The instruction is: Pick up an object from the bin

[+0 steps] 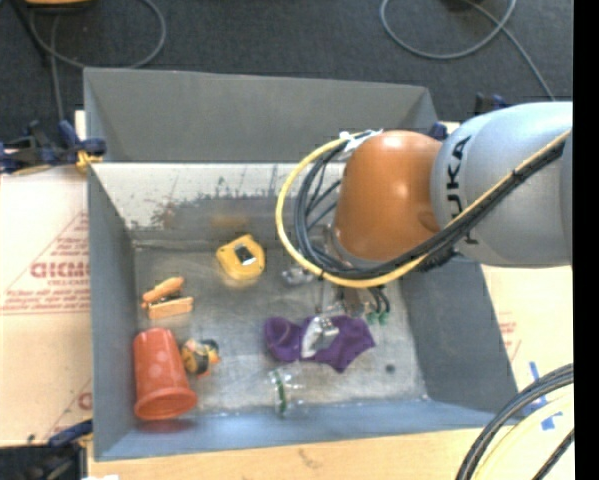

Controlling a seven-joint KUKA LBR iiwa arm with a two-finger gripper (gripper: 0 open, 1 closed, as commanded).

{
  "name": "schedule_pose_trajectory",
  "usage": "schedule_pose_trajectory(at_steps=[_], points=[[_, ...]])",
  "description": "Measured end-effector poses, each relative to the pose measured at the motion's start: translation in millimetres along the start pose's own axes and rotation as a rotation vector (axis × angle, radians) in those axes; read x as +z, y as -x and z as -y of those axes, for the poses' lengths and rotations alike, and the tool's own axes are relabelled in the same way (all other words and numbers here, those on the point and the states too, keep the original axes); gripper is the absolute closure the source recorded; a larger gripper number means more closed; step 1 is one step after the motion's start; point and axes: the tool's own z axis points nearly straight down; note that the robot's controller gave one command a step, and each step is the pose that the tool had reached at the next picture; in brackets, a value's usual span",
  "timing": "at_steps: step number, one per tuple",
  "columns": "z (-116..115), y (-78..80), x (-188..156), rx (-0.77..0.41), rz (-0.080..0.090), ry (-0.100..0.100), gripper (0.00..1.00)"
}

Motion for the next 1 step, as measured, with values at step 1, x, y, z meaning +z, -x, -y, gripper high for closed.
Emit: schedule_pose_trajectory(at_steps=[1], points=[[-1.3,-10.2,76.4,-0.075,-0.011,0.003,1.00]])
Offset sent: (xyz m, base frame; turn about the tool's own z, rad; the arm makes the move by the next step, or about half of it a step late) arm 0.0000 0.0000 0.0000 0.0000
